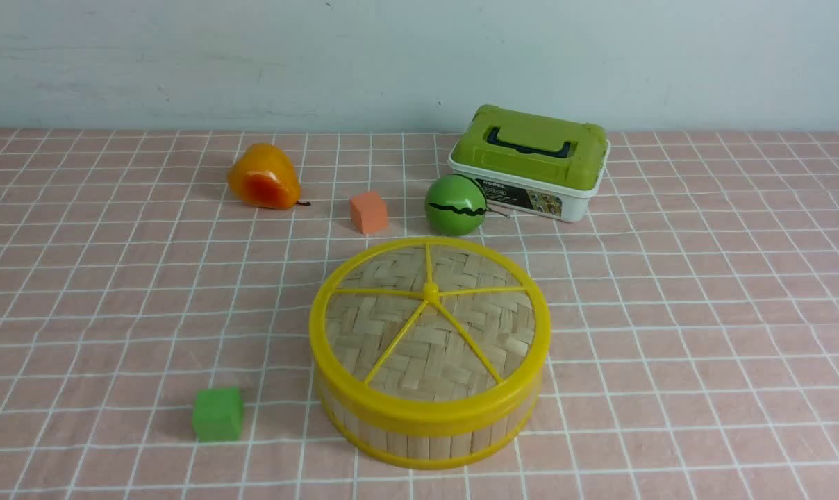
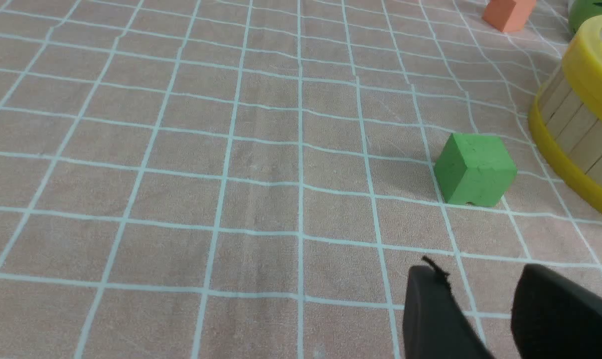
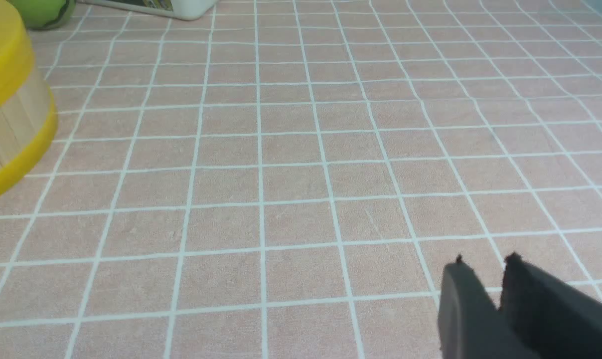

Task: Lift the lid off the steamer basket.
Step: Use the right arm to lift the lid of the steamer

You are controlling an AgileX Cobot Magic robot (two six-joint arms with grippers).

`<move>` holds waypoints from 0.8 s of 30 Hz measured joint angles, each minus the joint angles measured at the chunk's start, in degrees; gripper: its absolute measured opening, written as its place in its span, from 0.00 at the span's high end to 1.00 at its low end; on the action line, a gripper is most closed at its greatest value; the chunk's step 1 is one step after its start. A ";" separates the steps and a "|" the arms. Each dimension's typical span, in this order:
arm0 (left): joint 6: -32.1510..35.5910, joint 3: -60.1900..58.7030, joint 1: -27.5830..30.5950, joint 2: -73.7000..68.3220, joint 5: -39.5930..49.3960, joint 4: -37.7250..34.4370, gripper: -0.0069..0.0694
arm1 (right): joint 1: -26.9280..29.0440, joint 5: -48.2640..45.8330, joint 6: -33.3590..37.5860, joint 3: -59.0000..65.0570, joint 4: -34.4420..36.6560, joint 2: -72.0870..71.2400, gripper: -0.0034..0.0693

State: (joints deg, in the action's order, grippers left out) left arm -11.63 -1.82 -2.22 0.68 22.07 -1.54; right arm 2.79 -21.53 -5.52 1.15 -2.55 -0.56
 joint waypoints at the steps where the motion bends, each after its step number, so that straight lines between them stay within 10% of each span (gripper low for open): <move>1: 0.00 0.00 0.00 0.00 0.00 0.00 0.60 | 0.00 0.00 0.00 0.00 0.00 0.00 0.82; 24: 0.00 0.00 0.00 0.00 0.00 0.00 0.60 | 0.00 0.00 0.00 0.00 0.00 0.00 0.79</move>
State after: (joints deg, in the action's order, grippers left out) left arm -11.63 -1.82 -2.22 0.68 22.07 -1.54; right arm 2.79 -21.53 -5.52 1.15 -2.55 -0.56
